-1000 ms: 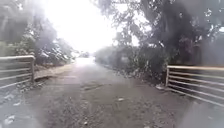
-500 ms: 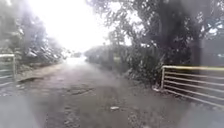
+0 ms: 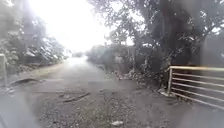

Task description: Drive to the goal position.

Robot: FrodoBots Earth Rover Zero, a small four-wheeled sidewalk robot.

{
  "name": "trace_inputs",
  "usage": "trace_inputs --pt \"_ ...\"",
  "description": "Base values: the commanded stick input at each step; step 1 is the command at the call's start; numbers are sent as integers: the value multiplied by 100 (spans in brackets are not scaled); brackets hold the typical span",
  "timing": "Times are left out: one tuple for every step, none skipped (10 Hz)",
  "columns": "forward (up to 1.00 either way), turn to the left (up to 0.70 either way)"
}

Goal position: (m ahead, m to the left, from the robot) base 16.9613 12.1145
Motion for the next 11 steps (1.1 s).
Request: trace_inputs --pt "70 12" --pt "70 29" --pt "70 35" --pt "70 35" --pt "70 35" --pt "70 35" --pt "70 35" --pt "70 10" --pt "70 0" --pt "70 0" --pt "70 0"
